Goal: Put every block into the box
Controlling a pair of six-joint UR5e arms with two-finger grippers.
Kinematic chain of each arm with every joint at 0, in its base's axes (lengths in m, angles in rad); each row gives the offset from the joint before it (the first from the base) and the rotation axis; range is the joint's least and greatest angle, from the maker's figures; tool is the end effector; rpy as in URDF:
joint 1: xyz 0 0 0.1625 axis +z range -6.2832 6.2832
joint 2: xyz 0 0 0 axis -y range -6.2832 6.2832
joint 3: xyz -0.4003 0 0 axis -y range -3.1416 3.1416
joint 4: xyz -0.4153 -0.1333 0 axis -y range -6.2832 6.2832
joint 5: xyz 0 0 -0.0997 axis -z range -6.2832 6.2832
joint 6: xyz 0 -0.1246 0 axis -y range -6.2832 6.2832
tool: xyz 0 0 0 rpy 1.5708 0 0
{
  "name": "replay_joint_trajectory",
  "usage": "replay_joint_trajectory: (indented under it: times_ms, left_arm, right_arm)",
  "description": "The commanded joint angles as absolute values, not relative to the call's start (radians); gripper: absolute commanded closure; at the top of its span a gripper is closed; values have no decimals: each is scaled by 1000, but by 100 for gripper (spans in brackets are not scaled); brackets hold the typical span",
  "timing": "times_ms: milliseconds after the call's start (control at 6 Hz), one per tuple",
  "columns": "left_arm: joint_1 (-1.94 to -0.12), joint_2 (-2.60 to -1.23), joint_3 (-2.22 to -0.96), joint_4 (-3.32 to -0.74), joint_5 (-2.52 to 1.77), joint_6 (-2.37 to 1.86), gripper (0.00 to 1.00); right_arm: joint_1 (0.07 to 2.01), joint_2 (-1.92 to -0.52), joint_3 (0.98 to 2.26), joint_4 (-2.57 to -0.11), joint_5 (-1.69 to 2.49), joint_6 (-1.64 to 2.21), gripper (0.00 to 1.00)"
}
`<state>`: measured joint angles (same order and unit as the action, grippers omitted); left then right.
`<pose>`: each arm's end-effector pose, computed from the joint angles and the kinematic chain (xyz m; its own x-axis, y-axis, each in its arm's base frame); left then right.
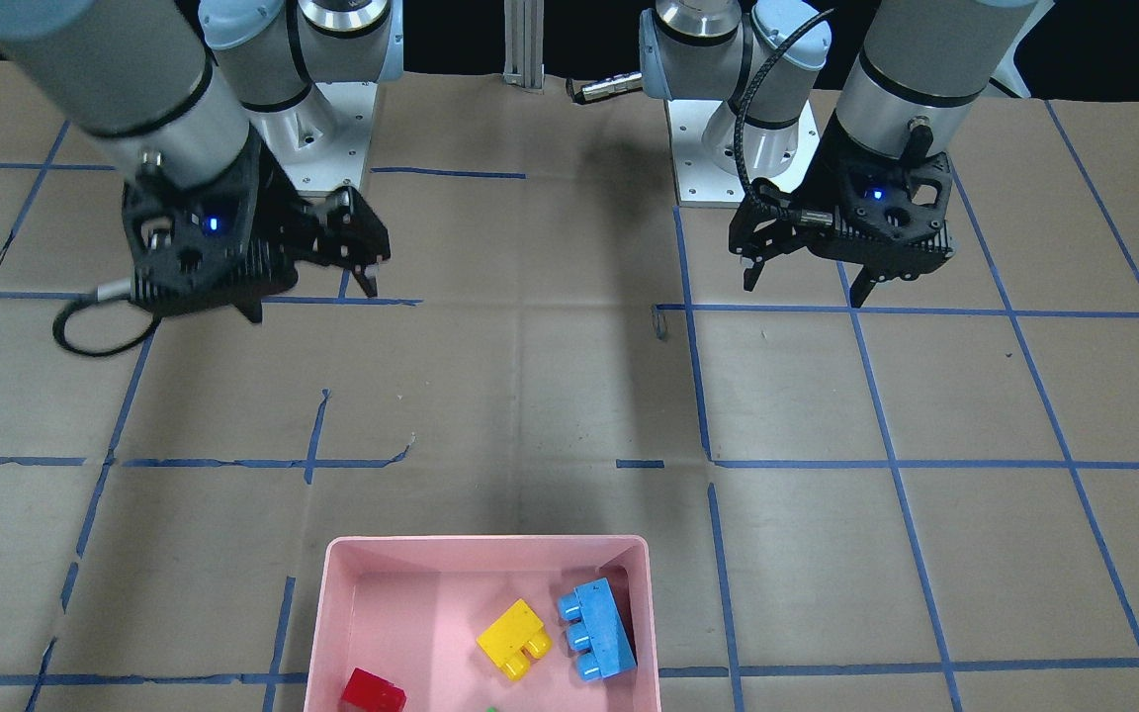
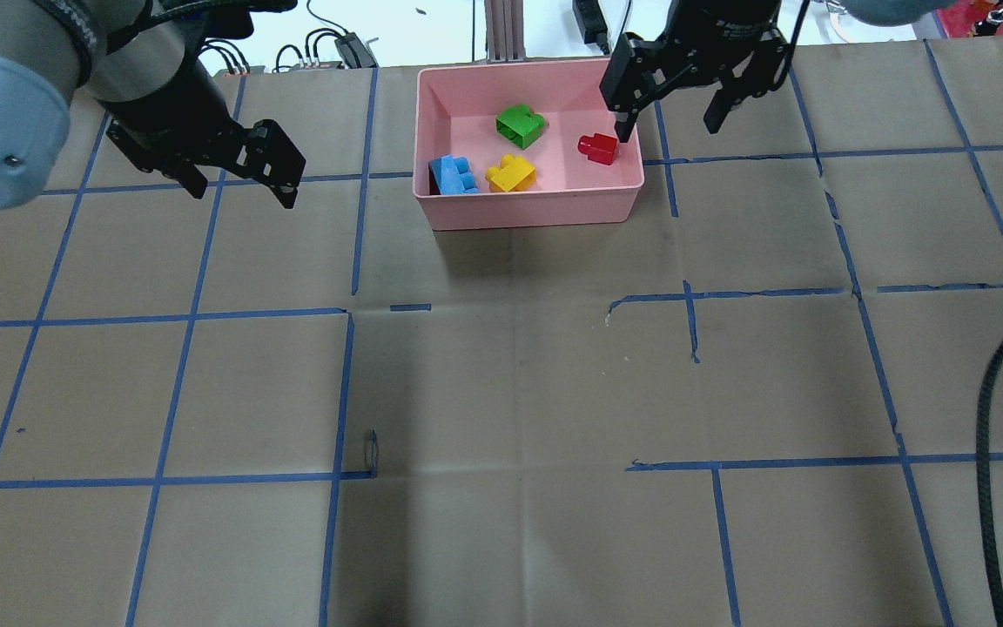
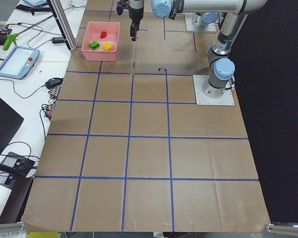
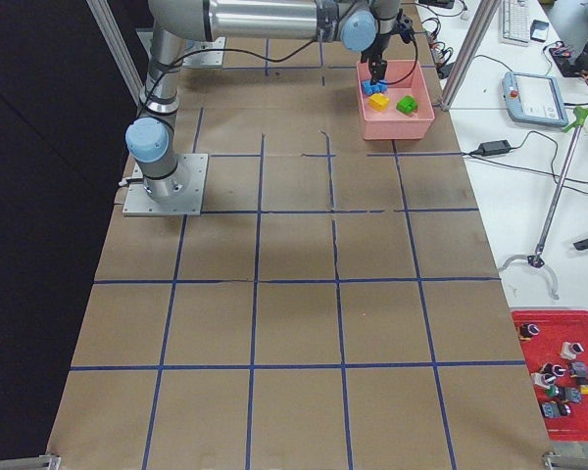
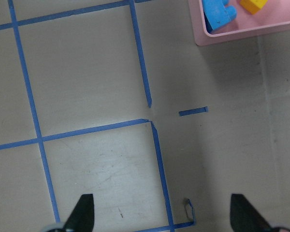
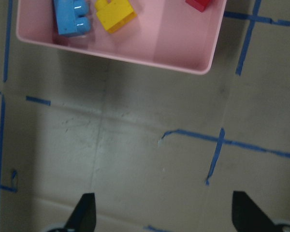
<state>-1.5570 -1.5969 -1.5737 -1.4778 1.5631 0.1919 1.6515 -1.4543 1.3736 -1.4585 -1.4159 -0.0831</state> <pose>-0.1269 -0.5348 0.4327 -0.9842 0.1773 -0.0047 0.1772 0.9821 -0.0642 0.1969 -0.5421 0.4674 -0.9751 -0.1572 -0.1563 -0.1621 0.9866 0.0187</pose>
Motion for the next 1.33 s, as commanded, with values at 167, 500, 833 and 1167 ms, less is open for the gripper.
replay_joint_trajectory:
  times_ms: [167, 500, 833, 1167]
  left_arm:
    - [-1557, -1597, -1574, -1483, 1563, 192, 0]
    - [-1557, -1597, -1574, -1488, 1562, 192, 0]
    - [-1557, -1597, -1568, -1489, 1563, 192, 0]
    - [-1557, -1597, -1568, -1489, 1563, 190, 0]
  right_arm:
    - [1641, -1718, 1727, -1578, -1615, -31, 0]
    - [1618, -1692, 1733, -1586, -1614, -18, 0]
    - [1621, -1683, 1717, -1585, -1556, -12, 0]
    - [1618, -1683, 1720, -1588, -1526, -20, 0]
